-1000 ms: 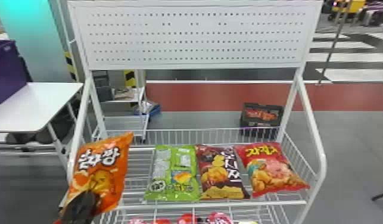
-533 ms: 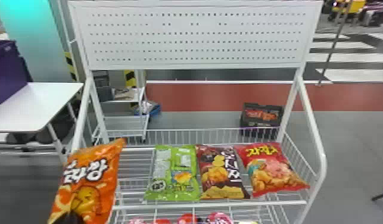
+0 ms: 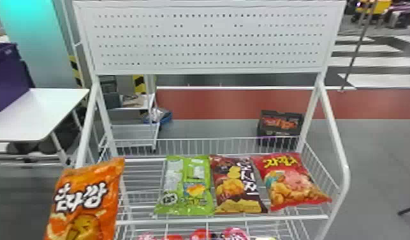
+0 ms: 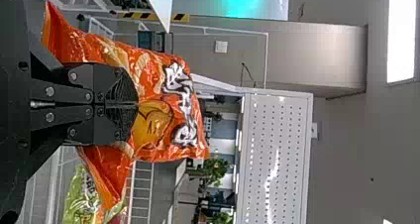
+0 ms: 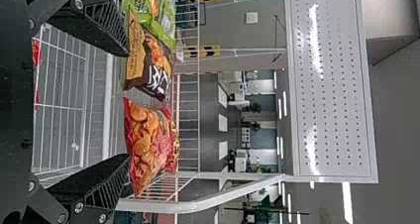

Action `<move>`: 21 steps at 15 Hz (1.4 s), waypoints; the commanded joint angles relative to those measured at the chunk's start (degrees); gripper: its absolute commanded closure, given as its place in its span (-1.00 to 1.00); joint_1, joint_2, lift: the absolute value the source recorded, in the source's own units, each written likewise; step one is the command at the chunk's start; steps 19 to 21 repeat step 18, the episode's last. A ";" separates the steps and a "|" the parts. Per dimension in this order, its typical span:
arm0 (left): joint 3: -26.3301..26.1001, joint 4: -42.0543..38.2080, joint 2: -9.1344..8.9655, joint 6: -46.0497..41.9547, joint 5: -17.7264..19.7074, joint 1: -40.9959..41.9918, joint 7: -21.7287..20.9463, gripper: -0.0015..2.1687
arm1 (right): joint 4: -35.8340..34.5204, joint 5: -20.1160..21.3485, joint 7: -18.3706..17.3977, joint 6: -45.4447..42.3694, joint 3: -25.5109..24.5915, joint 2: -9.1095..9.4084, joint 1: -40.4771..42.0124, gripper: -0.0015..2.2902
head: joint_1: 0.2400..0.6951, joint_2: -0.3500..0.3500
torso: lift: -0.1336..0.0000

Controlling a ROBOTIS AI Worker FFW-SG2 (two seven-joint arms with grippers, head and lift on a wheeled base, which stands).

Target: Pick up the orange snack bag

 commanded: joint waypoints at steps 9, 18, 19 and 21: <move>-0.20 2.42 -0.11 -2.10 -0.28 -0.51 -0.17 0.66 | -0.58 0.08 0.00 0.10 0.06 -0.09 0.40 -0.85 | 0.14 0.00 | 1.00; -0.63 2.68 -0.19 -1.92 -1.60 -0.60 -0.26 0.66 | -0.49 0.08 0.00 0.10 -0.02 -0.26 0.40 -0.85 | 0.14 0.00 | 1.00; -0.63 2.68 -0.19 -1.92 -1.60 -0.60 -0.26 0.66 | -0.49 0.08 0.00 0.10 -0.02 -0.26 0.40 -0.85 | 0.14 0.00 | 1.00; -0.63 2.68 -0.19 -1.92 -1.60 -0.60 -0.26 0.66 | -0.49 0.08 0.00 0.10 -0.02 -0.26 0.40 -0.85 | 0.14 0.00 | 1.00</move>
